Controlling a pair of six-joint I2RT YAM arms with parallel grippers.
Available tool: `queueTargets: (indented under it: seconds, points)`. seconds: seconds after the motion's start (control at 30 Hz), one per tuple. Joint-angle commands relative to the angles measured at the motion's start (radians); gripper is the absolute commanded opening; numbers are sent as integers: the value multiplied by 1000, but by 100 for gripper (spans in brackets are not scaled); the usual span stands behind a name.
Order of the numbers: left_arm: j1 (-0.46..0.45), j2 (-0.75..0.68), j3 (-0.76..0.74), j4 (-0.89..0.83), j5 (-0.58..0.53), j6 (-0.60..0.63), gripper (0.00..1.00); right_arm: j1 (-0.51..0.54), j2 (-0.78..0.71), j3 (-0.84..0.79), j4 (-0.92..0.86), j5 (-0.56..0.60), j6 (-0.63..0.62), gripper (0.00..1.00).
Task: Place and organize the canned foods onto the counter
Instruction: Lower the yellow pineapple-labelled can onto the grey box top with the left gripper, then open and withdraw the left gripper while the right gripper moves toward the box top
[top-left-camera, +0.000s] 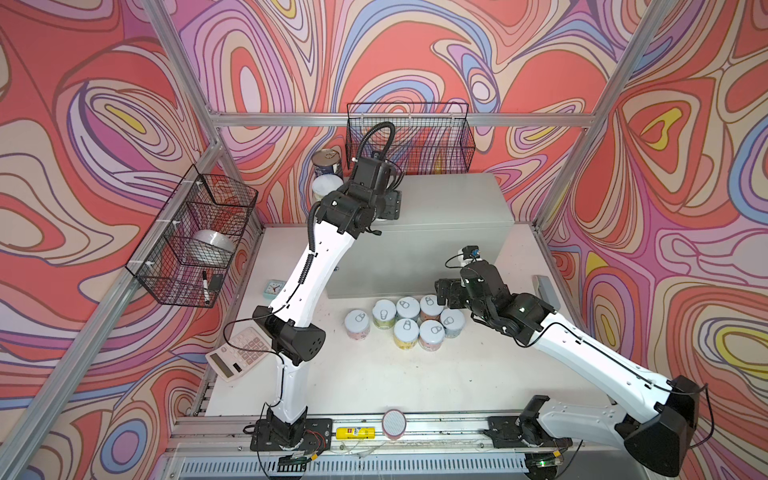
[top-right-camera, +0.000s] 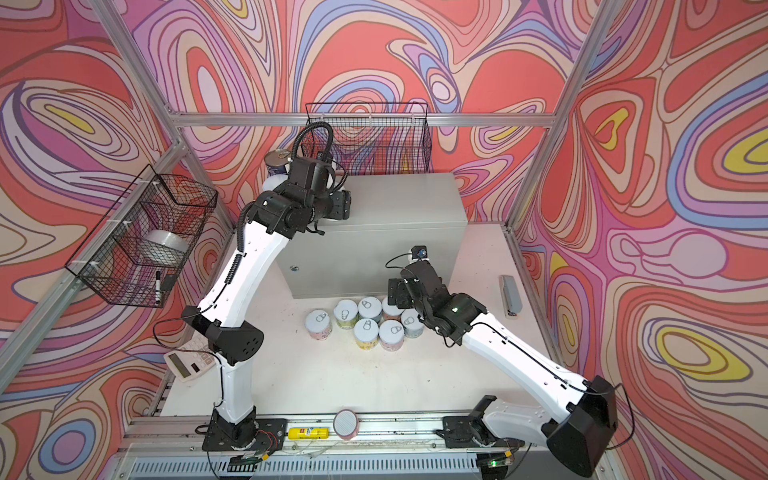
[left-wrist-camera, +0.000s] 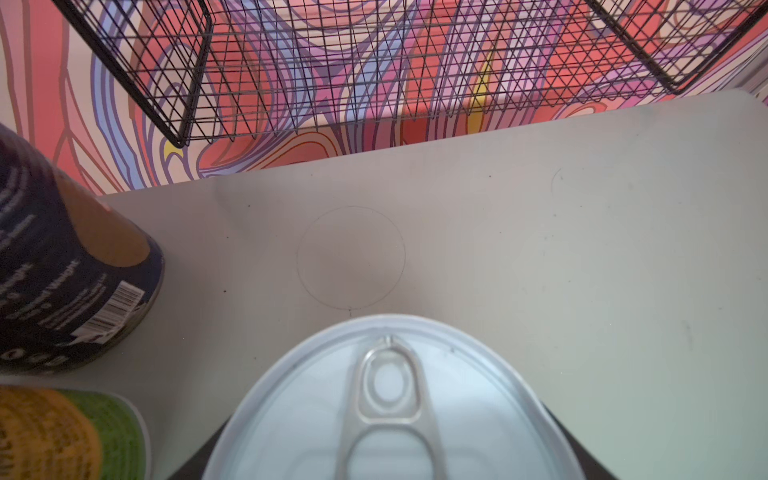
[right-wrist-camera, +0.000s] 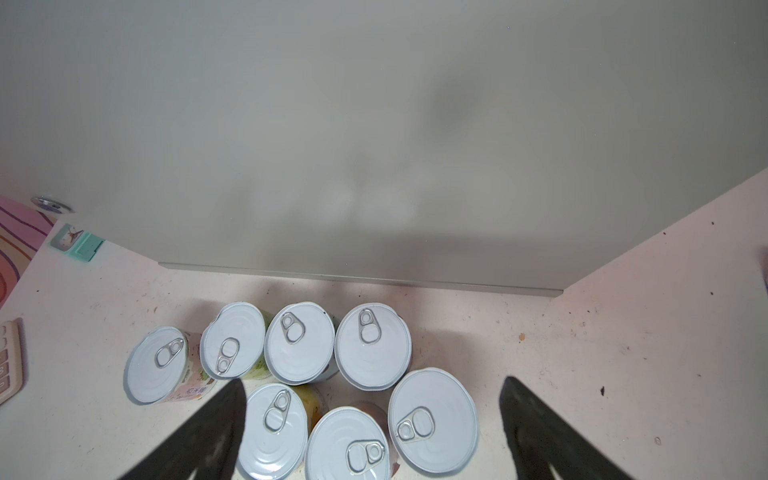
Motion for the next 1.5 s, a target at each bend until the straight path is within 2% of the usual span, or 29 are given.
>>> queueTargets:
  seconds: [0.0,0.27,0.6,0.77,0.87,0.93,1.03,1.13,1.27,1.47]
  points:
    - [5,2,33,21,0,-3,81,-9,12,2,21,-4,-15,98]
    - [8,14,54,71,-8,18,100,-10,18,19,16,1,-18,98]
    - [8,3,129,118,-72,108,100,-16,61,90,8,7,-38,98]
    - [8,-73,127,163,-131,163,100,-21,89,181,4,-11,-70,96]
    - [8,-149,106,147,-130,174,100,-21,104,252,10,-27,-102,95]
    - [8,-228,26,144,-105,171,100,-21,110,289,27,-41,-137,95]
    - [5,-384,-188,160,-56,160,100,-21,104,303,110,-90,-205,96]
    - [-3,-537,-388,148,-9,143,100,-21,118,348,140,-90,-245,95]
    - [-12,-696,-628,142,33,54,100,-21,158,420,133,-94,-284,95]
    - [-16,-915,-1030,368,136,-52,98,-21,176,451,128,-104,-290,95]
